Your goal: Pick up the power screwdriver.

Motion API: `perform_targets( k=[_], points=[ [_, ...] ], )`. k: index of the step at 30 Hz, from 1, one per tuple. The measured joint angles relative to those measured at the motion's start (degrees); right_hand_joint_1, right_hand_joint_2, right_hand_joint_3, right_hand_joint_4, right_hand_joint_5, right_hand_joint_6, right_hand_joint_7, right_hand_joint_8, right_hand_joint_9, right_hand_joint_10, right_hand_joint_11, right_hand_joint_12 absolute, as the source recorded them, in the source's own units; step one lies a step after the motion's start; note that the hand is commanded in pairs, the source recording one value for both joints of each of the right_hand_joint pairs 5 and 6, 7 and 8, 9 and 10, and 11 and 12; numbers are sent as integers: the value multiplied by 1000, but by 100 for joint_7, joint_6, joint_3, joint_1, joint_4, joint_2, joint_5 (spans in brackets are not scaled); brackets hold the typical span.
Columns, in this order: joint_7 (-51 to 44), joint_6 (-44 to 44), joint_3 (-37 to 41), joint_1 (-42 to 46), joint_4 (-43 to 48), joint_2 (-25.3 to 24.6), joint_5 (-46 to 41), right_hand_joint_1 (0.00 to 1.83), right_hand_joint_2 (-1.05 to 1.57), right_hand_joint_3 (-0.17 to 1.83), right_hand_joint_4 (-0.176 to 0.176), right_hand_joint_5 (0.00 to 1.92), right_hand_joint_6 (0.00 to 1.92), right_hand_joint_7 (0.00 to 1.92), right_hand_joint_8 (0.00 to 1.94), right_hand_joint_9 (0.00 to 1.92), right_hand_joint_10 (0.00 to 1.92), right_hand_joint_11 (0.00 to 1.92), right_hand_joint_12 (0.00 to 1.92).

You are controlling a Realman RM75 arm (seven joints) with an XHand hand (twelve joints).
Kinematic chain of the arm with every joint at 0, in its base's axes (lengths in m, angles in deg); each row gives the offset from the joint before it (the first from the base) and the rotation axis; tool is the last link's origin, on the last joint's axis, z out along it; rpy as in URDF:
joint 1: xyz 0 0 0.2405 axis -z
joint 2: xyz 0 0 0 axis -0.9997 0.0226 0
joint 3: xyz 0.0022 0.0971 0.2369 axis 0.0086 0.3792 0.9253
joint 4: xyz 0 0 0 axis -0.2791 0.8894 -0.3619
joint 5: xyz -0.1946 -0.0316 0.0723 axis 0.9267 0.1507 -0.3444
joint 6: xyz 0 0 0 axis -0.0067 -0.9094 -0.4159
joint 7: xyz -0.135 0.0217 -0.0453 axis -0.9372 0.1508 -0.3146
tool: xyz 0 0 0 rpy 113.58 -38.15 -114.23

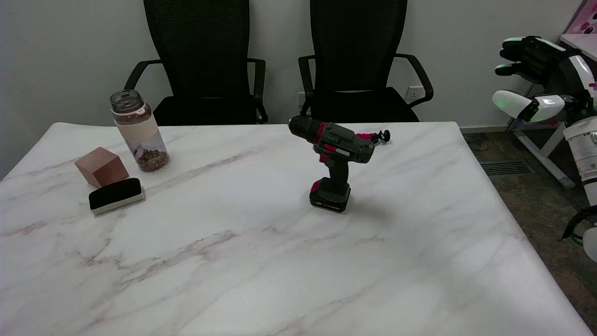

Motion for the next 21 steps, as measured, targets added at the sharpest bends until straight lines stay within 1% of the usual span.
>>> perform_targets(
  k=[1, 2, 5, 8, 14, 17, 21],
  points=[
    [16, -13, -32, 0, 10, 3, 2, 1010, -14, 984, 12, 605, 605, 605, 605, 485, 485, 697, 697],
    [32, -23, -62, 0, 18, 5, 4, 1004, -37, 985, -4, 603, 603, 603, 603, 494, 494, 707, 707],
    [116, -52, -214, 2, 21, 8, 17, 991, -67, 973, -29, 589, 589, 589, 589, 511, 511, 712, 712],
    [193, -71, -379, 2, -35, 8, 21, 992, -83, 972, -30, 566, 566, 566, 566, 511, 511, 704, 704],
    [300, -1, -692, 3, -256, -55, 64, 983, -113, 992, -54, 494, 494, 494, 494, 497, 497, 681, 681],
    [334, 115, -793, 3, -392, -133, 132, 979, -130, 1006, -51, 469, 469, 469, 469, 487, 487, 668, 668],
    [367, 318, -897, 2, -579, -279, 248, 962, -200, 1056, -29, 428, 428, 428, 428, 470, 470, 641, 641]
  ],
)
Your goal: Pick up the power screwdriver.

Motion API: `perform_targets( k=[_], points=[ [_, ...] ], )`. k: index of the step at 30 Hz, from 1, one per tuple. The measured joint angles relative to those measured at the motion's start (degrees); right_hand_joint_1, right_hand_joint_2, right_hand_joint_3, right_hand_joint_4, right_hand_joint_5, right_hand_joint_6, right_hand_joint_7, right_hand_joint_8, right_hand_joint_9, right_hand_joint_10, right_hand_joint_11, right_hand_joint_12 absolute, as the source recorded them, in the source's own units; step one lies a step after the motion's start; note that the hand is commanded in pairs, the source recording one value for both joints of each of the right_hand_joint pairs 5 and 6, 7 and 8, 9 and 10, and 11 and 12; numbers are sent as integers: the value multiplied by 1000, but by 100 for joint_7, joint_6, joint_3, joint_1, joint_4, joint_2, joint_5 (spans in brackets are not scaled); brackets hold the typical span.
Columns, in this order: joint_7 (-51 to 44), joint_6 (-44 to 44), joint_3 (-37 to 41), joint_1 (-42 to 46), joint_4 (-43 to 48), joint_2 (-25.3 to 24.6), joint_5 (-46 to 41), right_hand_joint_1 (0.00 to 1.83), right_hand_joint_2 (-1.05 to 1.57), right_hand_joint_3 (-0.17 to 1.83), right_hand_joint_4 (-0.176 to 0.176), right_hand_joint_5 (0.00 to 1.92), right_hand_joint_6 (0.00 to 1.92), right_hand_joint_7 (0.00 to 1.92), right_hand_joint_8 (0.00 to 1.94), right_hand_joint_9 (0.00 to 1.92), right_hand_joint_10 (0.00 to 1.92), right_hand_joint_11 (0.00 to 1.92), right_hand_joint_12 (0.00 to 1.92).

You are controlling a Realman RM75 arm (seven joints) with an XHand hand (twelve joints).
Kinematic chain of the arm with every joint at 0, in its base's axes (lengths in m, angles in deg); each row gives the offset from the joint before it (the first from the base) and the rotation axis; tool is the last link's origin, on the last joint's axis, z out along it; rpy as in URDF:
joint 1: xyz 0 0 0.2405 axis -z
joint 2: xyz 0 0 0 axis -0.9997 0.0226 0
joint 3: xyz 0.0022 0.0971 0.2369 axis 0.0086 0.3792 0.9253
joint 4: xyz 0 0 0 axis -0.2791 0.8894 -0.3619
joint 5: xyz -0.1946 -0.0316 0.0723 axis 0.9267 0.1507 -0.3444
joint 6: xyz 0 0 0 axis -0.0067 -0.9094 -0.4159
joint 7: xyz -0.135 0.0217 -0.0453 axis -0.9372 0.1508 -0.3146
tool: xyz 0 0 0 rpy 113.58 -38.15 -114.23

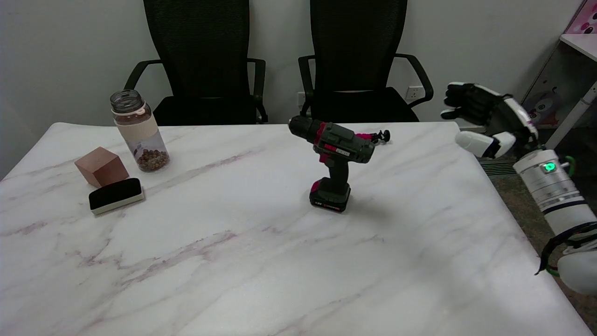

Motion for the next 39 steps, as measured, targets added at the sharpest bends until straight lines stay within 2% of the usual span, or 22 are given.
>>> perform_targets(
  k=[7, 15, 21, 25, 28, 30, 33, 39],
  points=[
    [38, 355, -111, -15, -237, -428, 195, 930, -263, 1044, 22, 414, 414, 414, 414, 434, 434, 576, 576],
    [77, 578, -219, -142, -267, -1122, 384, 926, -245, 956, 26, 411, 411, 411, 411, 435, 435, 574, 574],
    [101, 677, -463, -402, -175, -1509, 523, 921, -267, 977, 35, 406, 406, 406, 406, 436, 436, 566, 566],
    [118, 728, -696, -653, -47, -1713, 583, 919, -289, 996, 71, 434, 434, 434, 434, 411, 411, 516, 516],
    [149, 755, -857, -849, 97, -1876, 616, 920, -323, 1014, 131, 468, 468, 468, 468, 382, 382, 465, 465],
    [200, 772, -962, -996, 235, -2008, 637, 922, -361, 1030, 156, 457, 457, 457, 457, 361, 361, 430, 430],
    [305, 781, -1092, -1187, 481, -2213, 664, 924, -375, 1006, 176, 452, 452, 452, 452, 349, 349, 406, 406],
    [560, 803, -1320, -1552, 1014, -2630, 706, 922, -415, 1016, 176, 454, 454, 454, 454, 335, 335, 388, 388]
  ],
)
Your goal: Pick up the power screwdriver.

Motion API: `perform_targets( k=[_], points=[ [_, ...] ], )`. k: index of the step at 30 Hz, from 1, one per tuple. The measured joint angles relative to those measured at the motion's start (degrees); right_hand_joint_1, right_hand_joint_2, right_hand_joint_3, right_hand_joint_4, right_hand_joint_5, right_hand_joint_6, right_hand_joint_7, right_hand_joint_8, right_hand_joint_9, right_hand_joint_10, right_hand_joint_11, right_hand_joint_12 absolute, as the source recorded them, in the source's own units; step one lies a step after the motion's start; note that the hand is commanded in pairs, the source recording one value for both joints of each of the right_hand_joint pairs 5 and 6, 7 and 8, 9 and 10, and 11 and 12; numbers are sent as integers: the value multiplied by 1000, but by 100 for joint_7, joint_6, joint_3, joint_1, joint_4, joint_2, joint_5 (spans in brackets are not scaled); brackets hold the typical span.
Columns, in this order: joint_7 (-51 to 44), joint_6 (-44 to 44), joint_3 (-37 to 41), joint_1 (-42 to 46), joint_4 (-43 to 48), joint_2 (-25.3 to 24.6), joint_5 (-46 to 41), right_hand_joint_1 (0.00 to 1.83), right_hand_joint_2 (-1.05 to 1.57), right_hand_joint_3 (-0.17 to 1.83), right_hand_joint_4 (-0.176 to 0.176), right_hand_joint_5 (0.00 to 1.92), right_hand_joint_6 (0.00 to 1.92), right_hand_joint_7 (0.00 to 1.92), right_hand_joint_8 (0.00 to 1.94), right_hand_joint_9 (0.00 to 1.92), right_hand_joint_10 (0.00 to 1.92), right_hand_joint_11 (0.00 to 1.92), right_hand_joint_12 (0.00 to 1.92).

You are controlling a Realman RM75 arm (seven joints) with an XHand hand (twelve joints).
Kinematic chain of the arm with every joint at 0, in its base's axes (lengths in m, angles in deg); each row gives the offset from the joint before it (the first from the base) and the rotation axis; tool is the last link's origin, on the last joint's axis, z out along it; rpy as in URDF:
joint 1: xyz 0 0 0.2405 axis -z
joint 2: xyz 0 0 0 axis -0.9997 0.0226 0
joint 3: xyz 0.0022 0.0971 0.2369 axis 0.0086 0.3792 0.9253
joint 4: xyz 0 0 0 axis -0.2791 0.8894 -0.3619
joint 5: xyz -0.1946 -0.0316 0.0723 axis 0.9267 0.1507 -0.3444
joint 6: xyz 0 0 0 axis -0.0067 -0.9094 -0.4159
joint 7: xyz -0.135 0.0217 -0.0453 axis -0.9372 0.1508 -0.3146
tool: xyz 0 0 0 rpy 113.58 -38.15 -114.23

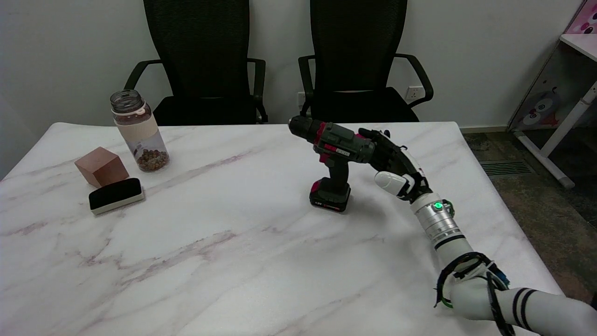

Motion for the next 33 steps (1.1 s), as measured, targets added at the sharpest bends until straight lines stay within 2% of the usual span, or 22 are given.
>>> perform_targets(
  k=[18, 33],
  points=[
    [374, 46, -404, -644, 858, -820, 53, 920, -429, 991, 176, 464, 464, 464, 464, 325, 325, 376, 376],
    [454, 65, -493, -881, 1054, -1095, 124, 929, -365, 915, 176, 468, 468, 468, 468, 322, 322, 373, 373]
  ],
)
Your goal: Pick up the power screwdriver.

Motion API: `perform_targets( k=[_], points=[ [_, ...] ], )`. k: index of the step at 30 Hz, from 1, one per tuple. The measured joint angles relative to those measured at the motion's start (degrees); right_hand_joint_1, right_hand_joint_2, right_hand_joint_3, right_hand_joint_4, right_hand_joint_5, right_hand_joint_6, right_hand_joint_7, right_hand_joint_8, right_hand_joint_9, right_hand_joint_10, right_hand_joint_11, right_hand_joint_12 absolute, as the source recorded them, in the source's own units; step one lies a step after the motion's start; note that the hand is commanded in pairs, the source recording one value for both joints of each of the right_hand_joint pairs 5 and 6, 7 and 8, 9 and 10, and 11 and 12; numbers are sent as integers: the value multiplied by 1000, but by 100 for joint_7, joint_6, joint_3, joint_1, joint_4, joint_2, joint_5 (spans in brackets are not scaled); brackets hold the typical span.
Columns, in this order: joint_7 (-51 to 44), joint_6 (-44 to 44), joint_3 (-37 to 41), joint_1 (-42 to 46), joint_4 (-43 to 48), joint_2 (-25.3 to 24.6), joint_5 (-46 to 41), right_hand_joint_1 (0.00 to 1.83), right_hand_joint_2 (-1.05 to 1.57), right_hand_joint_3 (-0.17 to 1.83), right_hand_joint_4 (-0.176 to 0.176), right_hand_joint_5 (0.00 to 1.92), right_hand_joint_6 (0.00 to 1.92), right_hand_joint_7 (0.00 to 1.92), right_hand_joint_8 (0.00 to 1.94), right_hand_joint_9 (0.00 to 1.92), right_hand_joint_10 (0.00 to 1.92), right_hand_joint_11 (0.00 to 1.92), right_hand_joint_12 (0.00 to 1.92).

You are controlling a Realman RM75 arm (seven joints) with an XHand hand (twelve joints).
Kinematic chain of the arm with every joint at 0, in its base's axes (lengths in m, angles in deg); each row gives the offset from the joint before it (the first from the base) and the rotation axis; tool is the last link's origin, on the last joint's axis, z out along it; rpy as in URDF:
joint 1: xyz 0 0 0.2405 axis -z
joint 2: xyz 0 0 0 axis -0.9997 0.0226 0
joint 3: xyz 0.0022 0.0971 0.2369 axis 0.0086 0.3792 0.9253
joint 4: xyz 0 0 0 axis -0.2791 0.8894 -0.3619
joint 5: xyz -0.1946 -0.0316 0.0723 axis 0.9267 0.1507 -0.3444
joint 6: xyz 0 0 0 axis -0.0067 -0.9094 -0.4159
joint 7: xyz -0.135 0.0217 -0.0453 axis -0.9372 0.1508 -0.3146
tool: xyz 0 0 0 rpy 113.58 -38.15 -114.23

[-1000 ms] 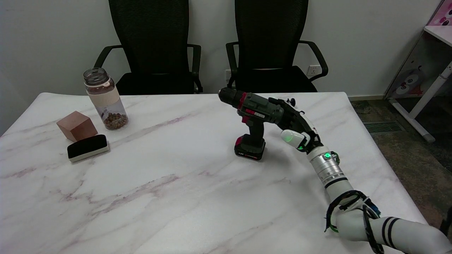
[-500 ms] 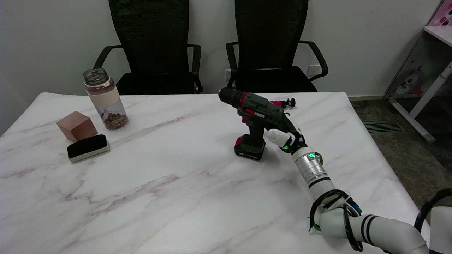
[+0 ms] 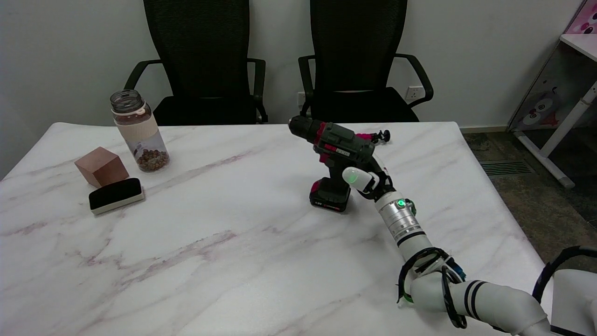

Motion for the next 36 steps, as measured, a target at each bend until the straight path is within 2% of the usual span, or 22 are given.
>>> perform_targets(
  k=[11, 13, 18, 22, 28, 31, 36],
  points=[
    [19, 83, -55, -122, 49, -71, 92, 936, -315, 881, 176, 480, 480, 480, 480, 325, 325, 426, 426],
    [21, 90, -65, -137, 57, -76, 102, 940, -285, 858, 176, 492, 492, 492, 492, 353, 353, 527, 527],
    [24, 118, -78, -161, 66, -86, 113, 979, -200, 797, 176, 523, 523, 523, 523, 483, 483, 1051, 1051],
    [25, 149, -87, -176, 72, -90, 122, 992, -114, 813, 176, 568, 568, 568, 568, 578, 578, 1177, 1177],
    [28, 228, -90, -193, 75, -98, 126, 1035, 217, 925, 176, 700, 700, 700, 700, 962, 962, 1315, 1315],
    [29, 279, -92, -200, 75, -100, 127, 1043, 319, 976, 176, 743, 743, 743, 743, 1162, 1162, 1494, 1494],
    [31, 365, -93, -217, 74, -106, 127, 1040, 448, 933, 176, 780, 780, 780, 780, 1349, 1349, 1711, 1711]
  ],
)
